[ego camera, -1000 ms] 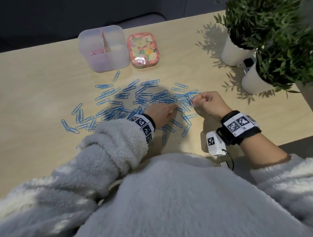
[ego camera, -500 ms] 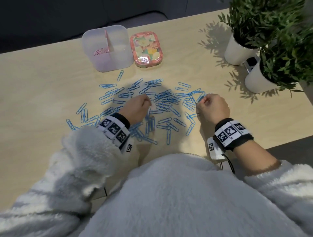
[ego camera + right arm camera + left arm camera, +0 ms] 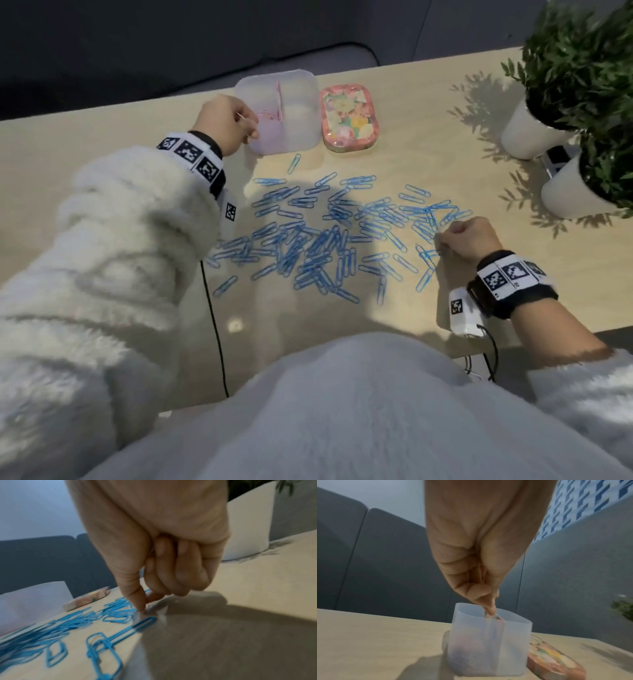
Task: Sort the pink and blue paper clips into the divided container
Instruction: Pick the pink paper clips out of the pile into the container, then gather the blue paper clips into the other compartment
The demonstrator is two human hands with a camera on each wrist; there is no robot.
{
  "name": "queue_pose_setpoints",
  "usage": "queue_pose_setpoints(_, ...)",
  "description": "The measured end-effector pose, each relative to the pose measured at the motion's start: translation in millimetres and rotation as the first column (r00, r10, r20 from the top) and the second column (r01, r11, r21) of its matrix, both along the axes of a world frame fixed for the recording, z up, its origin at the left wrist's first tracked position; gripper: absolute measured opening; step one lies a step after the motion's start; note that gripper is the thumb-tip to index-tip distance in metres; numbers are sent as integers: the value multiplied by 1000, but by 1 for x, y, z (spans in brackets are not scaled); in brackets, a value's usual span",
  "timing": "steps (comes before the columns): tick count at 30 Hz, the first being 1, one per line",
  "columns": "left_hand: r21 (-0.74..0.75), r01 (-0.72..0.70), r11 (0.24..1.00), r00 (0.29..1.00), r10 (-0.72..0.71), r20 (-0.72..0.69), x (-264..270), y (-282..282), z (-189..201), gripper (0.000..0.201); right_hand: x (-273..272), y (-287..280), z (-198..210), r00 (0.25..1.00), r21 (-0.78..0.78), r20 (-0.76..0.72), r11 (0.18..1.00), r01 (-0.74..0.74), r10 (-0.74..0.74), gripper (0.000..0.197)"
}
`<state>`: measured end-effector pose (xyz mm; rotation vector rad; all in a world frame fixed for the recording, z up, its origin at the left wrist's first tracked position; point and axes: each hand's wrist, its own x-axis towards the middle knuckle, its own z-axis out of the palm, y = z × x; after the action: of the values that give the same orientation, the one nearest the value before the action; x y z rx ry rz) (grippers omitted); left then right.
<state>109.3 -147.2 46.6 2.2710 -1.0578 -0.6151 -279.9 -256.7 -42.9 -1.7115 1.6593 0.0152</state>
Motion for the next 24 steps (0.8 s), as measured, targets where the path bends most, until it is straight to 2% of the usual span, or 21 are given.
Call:
queue_pose_setpoints(3,-40,-46,998,996,48,72,6,-17,-4,19,13,1,9,989,-34,86,993,-116,119,24)
queue_pose_setpoints(6,-74,-71,995,990,80,117,5,-32,-11,22,43,6,36,945,-15,240,974,-225,222,32)
queue_pose_setpoints(8,-73,-91,993,986,100,130,5,-40,-13,22,72,7,57,894,2,373,964,-267,247,29)
queue_pose_setpoints(11,-10,-42,999,976,43,212,4,-49,-17,28,121,4,81,815,2,516,950,-311,266,23)
queue_pose_setpoints(14,20,-13,1000,983,9,183,3,-48,-19,29,177,-2,92,764,-5,602,958,-286,231,21)
queue_pose_setpoints(16,-66,-40,997,982,52,182,4,-37,-19,27,215,-6,94,747,55,650,972,-226,137,26)
queue_pose_setpoints(19,-185,-86,979,953,135,272,3,1,-21,26,268,-5,91,717,142,696,970,-199,45,27)
queue_pose_setpoints(22,-52,-82,995,960,93,265,-3,54,-35,22,312,2,87,656,212,754,960,-181,-43,28)
queue_pose_setpoints(24,39,-25,999,985,18,174,-6,88,-50,22,328,6,83,655,155,755,962,-226,32,27)
